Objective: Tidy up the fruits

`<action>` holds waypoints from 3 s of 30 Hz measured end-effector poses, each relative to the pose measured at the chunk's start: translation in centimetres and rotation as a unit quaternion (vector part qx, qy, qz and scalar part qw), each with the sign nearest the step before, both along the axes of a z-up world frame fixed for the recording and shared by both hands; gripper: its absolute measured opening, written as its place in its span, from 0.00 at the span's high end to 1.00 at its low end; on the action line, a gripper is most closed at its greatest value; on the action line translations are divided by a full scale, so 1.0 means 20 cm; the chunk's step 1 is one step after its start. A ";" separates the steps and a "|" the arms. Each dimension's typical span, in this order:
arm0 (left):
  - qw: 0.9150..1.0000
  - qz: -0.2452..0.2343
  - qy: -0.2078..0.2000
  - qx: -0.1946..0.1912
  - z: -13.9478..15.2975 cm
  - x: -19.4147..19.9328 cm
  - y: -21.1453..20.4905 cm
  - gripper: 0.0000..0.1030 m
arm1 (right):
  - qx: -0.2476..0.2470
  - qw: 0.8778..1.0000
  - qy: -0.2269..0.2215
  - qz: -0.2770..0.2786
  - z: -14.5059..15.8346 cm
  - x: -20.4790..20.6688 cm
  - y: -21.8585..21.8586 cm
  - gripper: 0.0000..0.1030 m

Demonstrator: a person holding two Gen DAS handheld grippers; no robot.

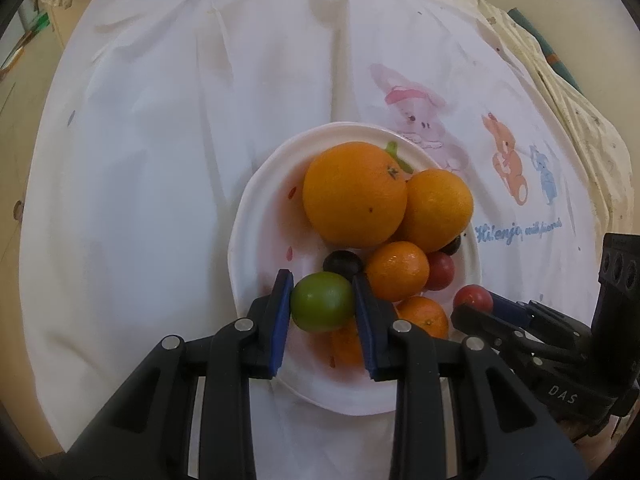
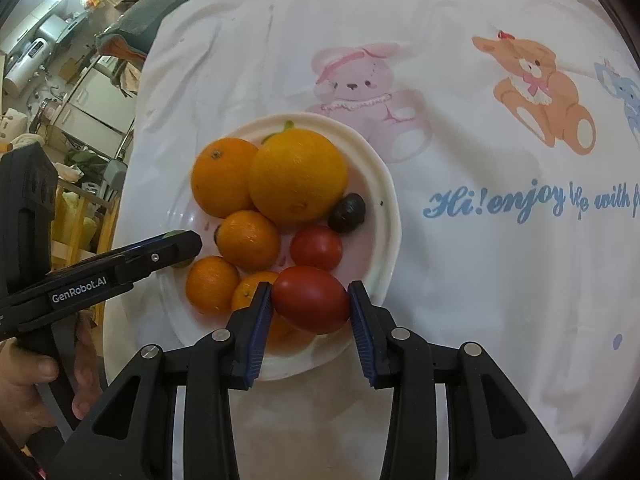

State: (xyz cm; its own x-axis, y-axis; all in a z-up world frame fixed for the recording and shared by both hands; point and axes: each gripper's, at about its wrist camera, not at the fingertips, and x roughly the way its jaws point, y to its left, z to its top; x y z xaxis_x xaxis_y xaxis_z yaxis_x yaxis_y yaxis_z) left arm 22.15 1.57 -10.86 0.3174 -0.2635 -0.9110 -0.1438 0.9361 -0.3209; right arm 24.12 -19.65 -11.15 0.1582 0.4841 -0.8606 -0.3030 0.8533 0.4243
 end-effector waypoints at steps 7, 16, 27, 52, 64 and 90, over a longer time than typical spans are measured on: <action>1.000 0.002 0.009 -0.001 -0.02 0.01 -0.01 0.74 | 0.005 1.000 0.005 0.000 0.00 0.00 0.00 0.57; 1.000 -0.004 -0.013 -0.001 0.03 0.00 -0.02 0.43 | 0.038 0.999 -0.012 -0.005 0.07 0.01 -0.03 0.26; 0.993 0.017 -0.086 0.080 0.32 -0.13 0.06 0.35 | 0.054 0.995 -0.051 -0.061 0.26 -0.09 -0.21 0.21; 0.966 0.030 -0.209 0.148 0.58 -0.88 0.00 0.00 | -0.039 0.965 -0.232 -0.115 0.52 -0.83 -0.15 0.00; 0.966 0.031 -0.199 0.162 0.48 -0.87 -0.05 0.00 | -0.077 0.958 -0.255 -0.105 0.46 -0.81 -0.06 0.00; 0.963 0.032 -0.215 0.161 0.50 -0.87 -0.05 0.00 | -0.075 0.957 -0.256 -0.112 0.48 -0.81 -0.07 0.00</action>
State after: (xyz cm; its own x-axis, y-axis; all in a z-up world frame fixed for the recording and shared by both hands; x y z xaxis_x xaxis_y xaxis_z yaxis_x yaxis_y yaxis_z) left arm 4.70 0.48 -0.95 0.6893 0.0427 -0.7232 -0.1231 0.9907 -0.0588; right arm 8.01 -21.14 -1.63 0.6639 0.2660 -0.6989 -0.2409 0.9609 0.1368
